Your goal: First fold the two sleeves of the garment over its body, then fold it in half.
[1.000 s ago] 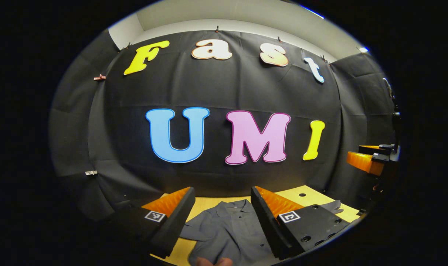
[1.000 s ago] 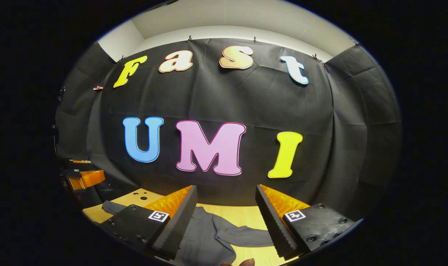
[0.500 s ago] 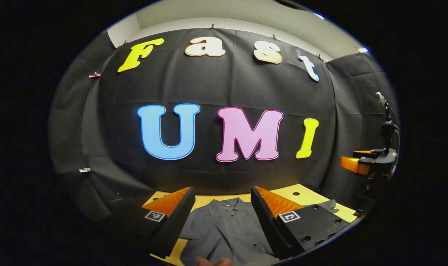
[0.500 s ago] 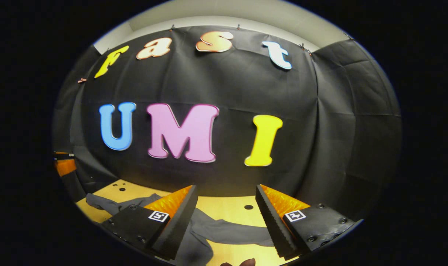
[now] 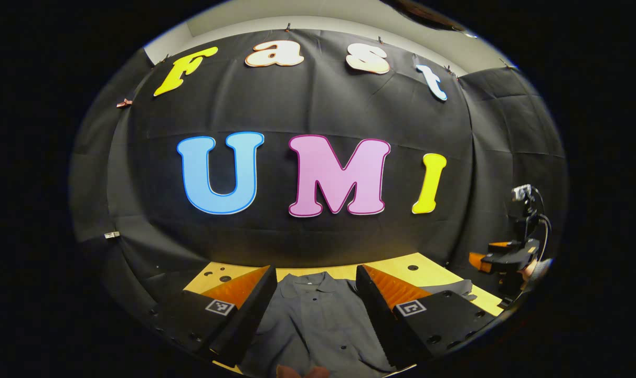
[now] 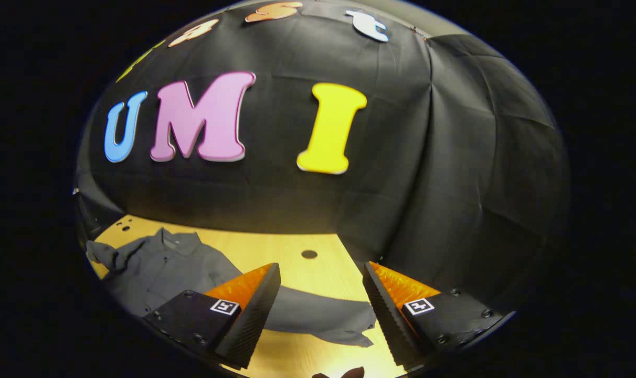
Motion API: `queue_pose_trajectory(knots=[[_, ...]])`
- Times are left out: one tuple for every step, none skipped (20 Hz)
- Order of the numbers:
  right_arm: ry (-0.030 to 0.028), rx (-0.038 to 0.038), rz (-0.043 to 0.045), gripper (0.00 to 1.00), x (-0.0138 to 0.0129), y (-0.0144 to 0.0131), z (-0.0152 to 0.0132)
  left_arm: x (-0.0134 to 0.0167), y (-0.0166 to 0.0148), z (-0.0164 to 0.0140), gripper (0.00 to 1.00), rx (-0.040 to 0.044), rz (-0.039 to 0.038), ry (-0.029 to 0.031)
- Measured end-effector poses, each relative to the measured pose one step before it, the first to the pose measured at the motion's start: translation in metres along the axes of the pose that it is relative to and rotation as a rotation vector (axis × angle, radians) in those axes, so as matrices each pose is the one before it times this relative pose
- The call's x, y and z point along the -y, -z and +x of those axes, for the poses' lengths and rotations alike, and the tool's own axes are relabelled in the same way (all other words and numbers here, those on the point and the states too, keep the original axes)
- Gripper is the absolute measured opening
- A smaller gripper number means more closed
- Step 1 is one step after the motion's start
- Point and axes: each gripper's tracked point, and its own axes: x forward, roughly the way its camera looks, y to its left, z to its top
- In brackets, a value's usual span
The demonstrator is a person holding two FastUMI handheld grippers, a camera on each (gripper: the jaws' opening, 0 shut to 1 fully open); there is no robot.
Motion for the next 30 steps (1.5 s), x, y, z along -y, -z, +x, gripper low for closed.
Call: queue_pose_trajectory(knots=[[0.00110,-0.03044,-0.00279,0.98,0.00415,0.01660,0.01114,0.00454,-0.00038,0.00167,0.96,-0.00627,0.00079,-0.00584],[0.00067,-0.02549,0.00197,0.98,0.00478,0.01367,0.01022,0.00362,0.00273,0.00265,0.96,-0.00687,0.00334,-0.00594],[0.00234,-0.02370,0.00227,0.98,0.00375,0.01140,0.01059,0.00479,0.00248,0.00158,0.96,-0.00950,0.00579,-0.00363],[0.00298,-0.01963,0.00403,0.98,0.00474,0.01460,0.01265,0.00371,0.00210,0.00222,0.96,-0.00982,0.00741,-0.00237],[0.00301,-0.02466,0.00513,0.98,0.00480,0.01285,0.01209,0.00268,0.00367,0.00321,0.96,-0.01122,0.00629,-0.00362],[0.00659,-0.02009,0.00317,0.98,0.00434,0.00940,0.00917,0.00441,0.00296,0.00226,0.96,-0.01025,0.00217,-0.00018],[0.00573,-0.02164,0.00453,0.98,0.00461,0.00995,0.01121,0.00370,0.00291,0.00113,0.96,-0.00914,-0.00045,-0.00117],[0.00816,-0.02007,0.00689,0.98,0.00501,0.00908,0.01183,0.00348,0.00131,0.00194,0.96,-0.00856,-0.00071,-0.00165],[0.00383,-0.02446,0.00730,0.98,0.00352,0.00943,0.01006,0.00357,0.00240,0.00220,0.96,-0.00827,-0.00095,-0.00106],[0.00434,-0.01670,0.00775,0.98,0.00216,0.00831,0.00976,0.00328,-0.00019,0.00169,0.96,-0.00479,-0.00092,-0.00181],[0.00023,-0.01667,0.00054,0.98,0.00213,0.00785,0.00586,0.00275,0.00135,0.00157,0.96,-0.00423,0.00040,-0.00093],[0.00202,-0.01505,-0.00443,0.98,0.00276,0.00720,0.00846,0.00198,0.00058,0.00194,0.96,-0.00467,0.00325,-0.00173],[-0.00267,-0.02012,-0.00532,0.98,0.00164,0.00760,0.00642,0.00271,0.00148,0.00158,0.96,-0.00528,0.00408,-0.00042],[0.00206,-0.01593,-0.00583,0.98,0.00082,0.00572,0.00565,0.00210,0.00031,0.00172,0.96,-0.00479,0.00245,-0.00001],[0.00223,-0.01456,-0.00094,0.98,0.00115,0.00391,0.00460,0.00174,0.00212,0.00177,0.96,-0.00343,0.00132,0.00035],[-0.00067,-0.01325,0.00225,0.98,0.00176,0.00527,0.00303,0.00137,-0.00005,0.00128,0.95,-0.00312,-0.00006,-0.00167],[-0.00098,-0.01948,0.00310,0.98,0.00063,0.00592,0.00358,0.00084,-0.00133,0.00055,0.96,-0.00091,-0.00096,-0.00179],[-0.00334,-0.01632,0.00316,0.98,-0.00029,0.00642,0.00414,0.00004,0.00055,0.00001,0.96,-0.00103,-0.00038,-0.00073],[-0.00451,-0.02550,-0.00326,0.98,-0.00043,0.00810,0.00409,0.00122,-0.00062,0.00064,0.95,-0.00110,0.00111,-0.00095],[-0.00815,-0.00103,0.01029,0.98,-0.00001,0.00122,-0.00101,0.00165,0.00003,0.00107,0.96,0.00023,0.00276,-0.00009],[-0.00238,0.00242,0.01887,0.99,-0.00059,-0.00222,0.00314,0.00169,-0.00182,0.00130,0.95,0.00143,0.00477,0.00022],[-0.01753,-0.01587,0.02423,0.98,-0.00132,0.00382,-0.00426,0.00097,-0.00064,0.00013,0.95,0.00228,0.00595,-0.00150],[-0.02208,-0.00803,0.03245,0.96,-0.00580,0.00038,0.00051,0.00074,-0.00104,0.00086,0.95,-0.00018,0.00439,-0.00140],[-0.00333,0.01119,-0.00312,0.88,-0.00088,-0.00177,-0.00027,0.00104,0.00109,0.00010,0.95,-0.00092,0.00217,-0.00255],[-0.03509,-0.00095,-0.02086,0.80,-0.00748,0.00041,0.00181,0.00072,-0.00042,0.00036,0.95,-0.00075,-0.00049,-0.00211],[0.00397,0.01491,-0.02890,0.55,-0.00288,-0.00038,-0.00172,-0.00024,0.00011,-0.00123,0.95,0.00178,-0.00249,-0.00289],[-0.00320,-0.00377,-0.03217,0.31,-0.00467,0.00334,-0.00036,-0.00051,-0.00108,-0.00165,0.95,0.00095,-0.00515,-0.00171],[0.01111,0.00216,-0.03400,0.24,-0.00134,-0.00487,-0.00397,-0.00118,0.00124,-0.00289,0.96,0.00068,-0.00517,-0.00209],[0.01212,-0.01757,-0.01290,0.16,-0.00068,0.00111,-0.00376,-0.00218,-0.00144,-0.00302,0.95,0.00572,-0.00485,-0.00264],[-0.00675,0.00011,0.00136,0.09,-0.00480,-0.00099,-0.00153,-0.00275,-0.00106,-0.00306,0.96,0.00482,-0.00222,-0.00133]])
